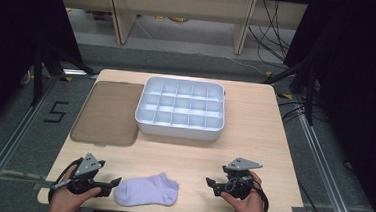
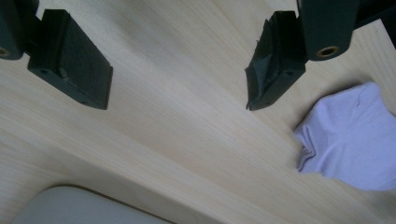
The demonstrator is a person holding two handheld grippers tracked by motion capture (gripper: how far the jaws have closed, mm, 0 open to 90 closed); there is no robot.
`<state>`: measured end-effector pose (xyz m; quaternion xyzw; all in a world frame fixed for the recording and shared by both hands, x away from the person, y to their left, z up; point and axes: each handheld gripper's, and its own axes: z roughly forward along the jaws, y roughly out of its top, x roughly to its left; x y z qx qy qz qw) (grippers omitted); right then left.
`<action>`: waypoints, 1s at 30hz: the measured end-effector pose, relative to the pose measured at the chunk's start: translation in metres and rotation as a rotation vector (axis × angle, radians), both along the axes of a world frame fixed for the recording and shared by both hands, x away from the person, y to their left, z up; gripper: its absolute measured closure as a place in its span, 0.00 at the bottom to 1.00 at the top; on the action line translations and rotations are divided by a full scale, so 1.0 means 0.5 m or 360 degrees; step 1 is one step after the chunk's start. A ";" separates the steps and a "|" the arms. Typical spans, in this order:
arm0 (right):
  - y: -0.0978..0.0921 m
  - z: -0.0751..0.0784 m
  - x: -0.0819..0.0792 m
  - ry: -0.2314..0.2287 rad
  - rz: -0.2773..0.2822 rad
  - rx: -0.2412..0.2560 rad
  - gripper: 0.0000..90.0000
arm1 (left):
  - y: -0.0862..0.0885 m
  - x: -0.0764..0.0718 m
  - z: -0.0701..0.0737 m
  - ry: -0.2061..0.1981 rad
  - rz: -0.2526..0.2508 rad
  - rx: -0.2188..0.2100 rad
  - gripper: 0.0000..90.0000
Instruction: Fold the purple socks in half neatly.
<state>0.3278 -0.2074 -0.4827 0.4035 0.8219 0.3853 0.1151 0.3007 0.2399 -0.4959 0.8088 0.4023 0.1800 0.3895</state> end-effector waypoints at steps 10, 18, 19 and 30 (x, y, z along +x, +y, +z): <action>0.026 0.002 -0.006 -0.0015 0.0083 -0.0029 0.39 | -0.007 -0.002 -0.003 0.0013 -0.0041 0.0009 0.18; 0.061 0.007 -0.006 -0.0035 0.0189 -0.0031 0.47 | -0.007 -0.002 -0.003 0.0017 -0.0038 0.0013 0.18; 0.066 0.008 -0.006 -0.0019 0.0206 -0.0028 0.48 | -0.007 -0.002 -0.003 0.0016 -0.0039 0.0016 0.18; 0.156 0.000 0.003 0.0009 0.0406 -0.0055 0.61 | -0.011 -0.004 -0.002 0.0040 -0.0022 -0.0005 0.18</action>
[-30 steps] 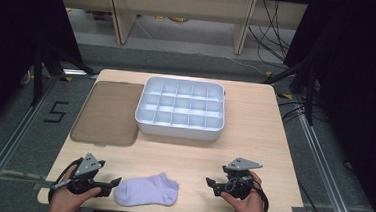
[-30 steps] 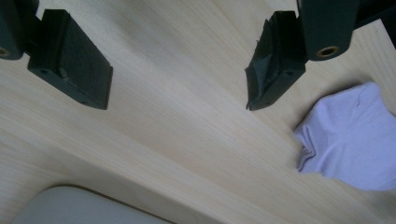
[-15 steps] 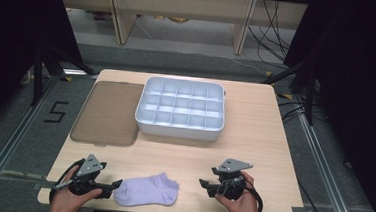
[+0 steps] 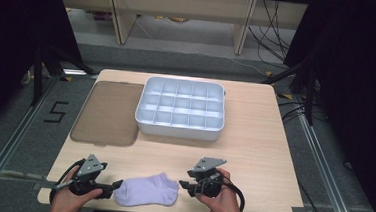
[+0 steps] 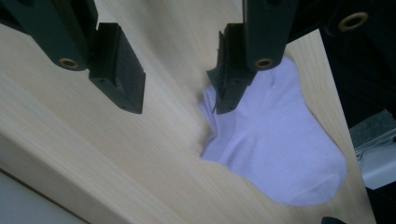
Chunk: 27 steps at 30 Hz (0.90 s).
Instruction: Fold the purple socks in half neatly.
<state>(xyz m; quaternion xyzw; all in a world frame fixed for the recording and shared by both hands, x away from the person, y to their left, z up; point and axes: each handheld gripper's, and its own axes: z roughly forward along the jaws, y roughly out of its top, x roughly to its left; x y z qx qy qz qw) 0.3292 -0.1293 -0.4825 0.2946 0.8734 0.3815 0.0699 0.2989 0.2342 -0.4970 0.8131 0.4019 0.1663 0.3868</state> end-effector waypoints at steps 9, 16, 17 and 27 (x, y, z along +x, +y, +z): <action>0.067 -0.006 0.011 0.0014 0.0109 -0.0094 0.67 | -0.002 -0.002 0.000 0.0021 -0.0022 -0.0002 0.19; 0.097 -0.014 0.021 0.0074 0.0117 -0.0114 0.72 | -0.002 0.000 -0.001 0.0009 -0.0027 -0.0013 0.19; 0.097 -0.014 0.021 0.0074 0.0117 -0.0114 0.72 | -0.002 0.000 -0.001 0.0009 -0.0027 -0.0013 0.19; 0.115 -0.030 0.039 0.0052 0.0156 -0.0114 0.76 | -0.005 -0.001 0.000 0.0015 -0.0028 -0.0054 0.19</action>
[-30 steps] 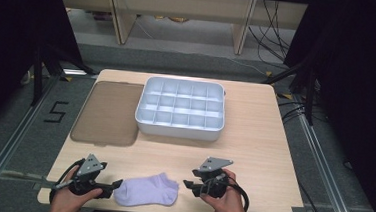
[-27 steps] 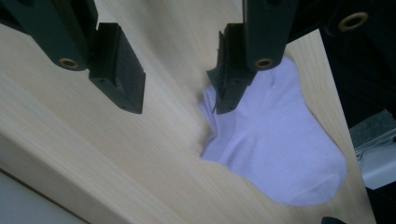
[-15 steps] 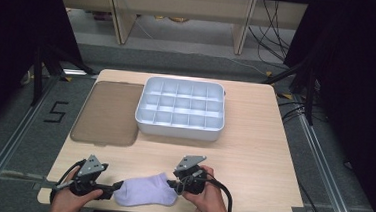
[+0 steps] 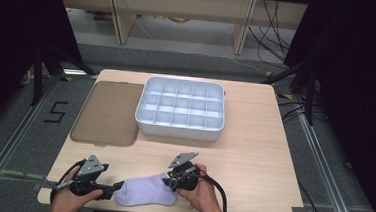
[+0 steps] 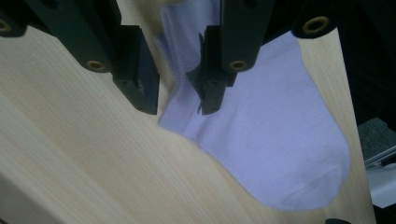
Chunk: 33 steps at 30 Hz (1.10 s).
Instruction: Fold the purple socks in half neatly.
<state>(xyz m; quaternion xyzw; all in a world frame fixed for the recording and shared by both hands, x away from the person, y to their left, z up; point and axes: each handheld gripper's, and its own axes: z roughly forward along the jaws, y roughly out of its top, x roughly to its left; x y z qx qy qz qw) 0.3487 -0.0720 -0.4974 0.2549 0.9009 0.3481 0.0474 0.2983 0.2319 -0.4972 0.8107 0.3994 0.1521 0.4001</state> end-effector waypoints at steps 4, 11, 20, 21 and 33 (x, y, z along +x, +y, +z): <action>0.006 0.002 -0.004 0.0072 -0.0056 -0.0008 0.76 | 0.000 0.000 0.000 0.0001 -0.0002 0.0002 0.19; 0.011 -0.013 0.004 0.0078 0.0002 -0.0023 0.78 | 0.002 -0.001 0.004 0.0013 -0.0009 0.0031 0.19; 0.010 -0.013 0.001 0.0104 0.0008 -0.0018 0.89 | 0.002 -0.001 0.004 -0.0003 -0.0022 0.0054 0.19; 0.010 -0.013 -0.001 0.0106 -0.0002 -0.0008 0.91 | -0.001 -0.002 0.003 -0.0003 -0.0012 0.0027 0.19; -0.010 0.020 -0.002 0.0051 -0.0022 0.0085 0.92 | 0.002 -0.002 0.005 -0.0008 -0.0016 0.0019 0.19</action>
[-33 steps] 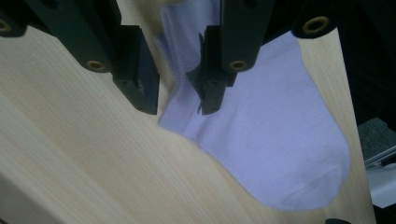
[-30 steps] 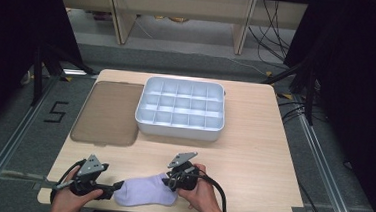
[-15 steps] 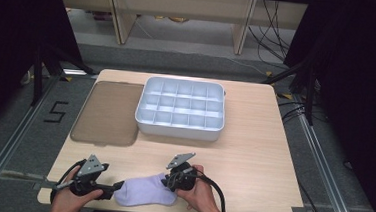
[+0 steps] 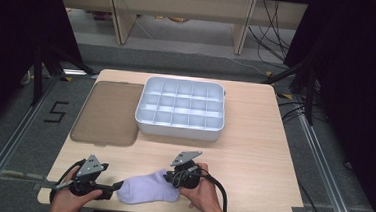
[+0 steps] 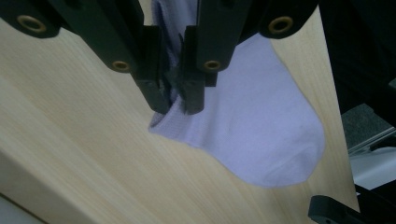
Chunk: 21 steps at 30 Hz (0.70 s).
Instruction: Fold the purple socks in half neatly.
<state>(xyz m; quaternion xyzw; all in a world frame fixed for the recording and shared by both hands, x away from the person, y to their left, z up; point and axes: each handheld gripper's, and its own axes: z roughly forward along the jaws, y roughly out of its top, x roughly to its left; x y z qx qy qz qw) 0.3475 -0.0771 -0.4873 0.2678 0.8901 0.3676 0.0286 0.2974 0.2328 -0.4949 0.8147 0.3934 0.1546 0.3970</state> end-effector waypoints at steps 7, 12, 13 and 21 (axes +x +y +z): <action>-0.039 0.008 0.007 -0.0029 -0.0090 0.0037 0.93 | 0.002 -0.001 0.001 0.0007 -0.0006 0.0028 0.19; -0.079 0.015 0.010 -0.0027 -0.0140 0.0026 0.92 | -0.002 -0.001 -0.003 0.0026 -0.0013 -0.0016 0.19; -0.079 0.015 0.010 -0.0027 -0.0140 0.0026 0.92 | -0.002 -0.001 -0.003 0.0026 -0.0013 -0.0016 0.19; -0.122 0.016 0.014 -0.0015 -0.0193 0.0023 0.92 | -0.020 0.003 -0.010 0.0115 -0.0070 -0.0122 0.22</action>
